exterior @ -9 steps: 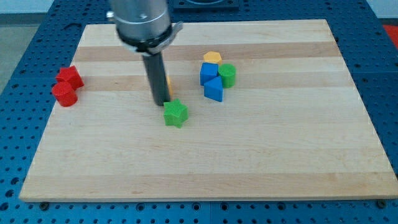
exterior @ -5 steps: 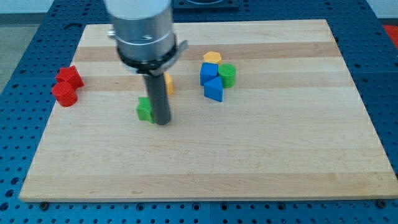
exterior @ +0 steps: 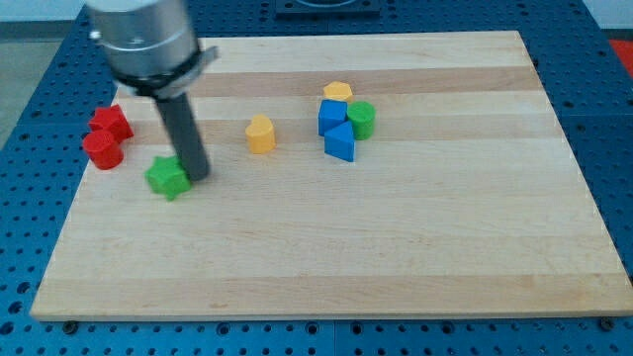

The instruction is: Push the green star below the red circle

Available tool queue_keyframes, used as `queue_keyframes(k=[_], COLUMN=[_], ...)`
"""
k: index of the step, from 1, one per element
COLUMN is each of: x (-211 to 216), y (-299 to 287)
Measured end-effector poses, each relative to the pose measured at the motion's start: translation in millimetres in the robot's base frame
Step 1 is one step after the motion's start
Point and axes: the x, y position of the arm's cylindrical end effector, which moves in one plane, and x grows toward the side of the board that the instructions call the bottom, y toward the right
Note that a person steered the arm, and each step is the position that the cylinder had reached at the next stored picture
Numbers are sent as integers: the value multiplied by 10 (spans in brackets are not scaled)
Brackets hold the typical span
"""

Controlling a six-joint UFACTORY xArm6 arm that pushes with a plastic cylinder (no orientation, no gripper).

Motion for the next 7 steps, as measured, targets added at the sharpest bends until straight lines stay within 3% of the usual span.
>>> queue_keyframes(k=[1, 3, 4, 5, 7], x=[0, 308, 371, 338, 151], y=[-307, -1, -261, -576, -662])
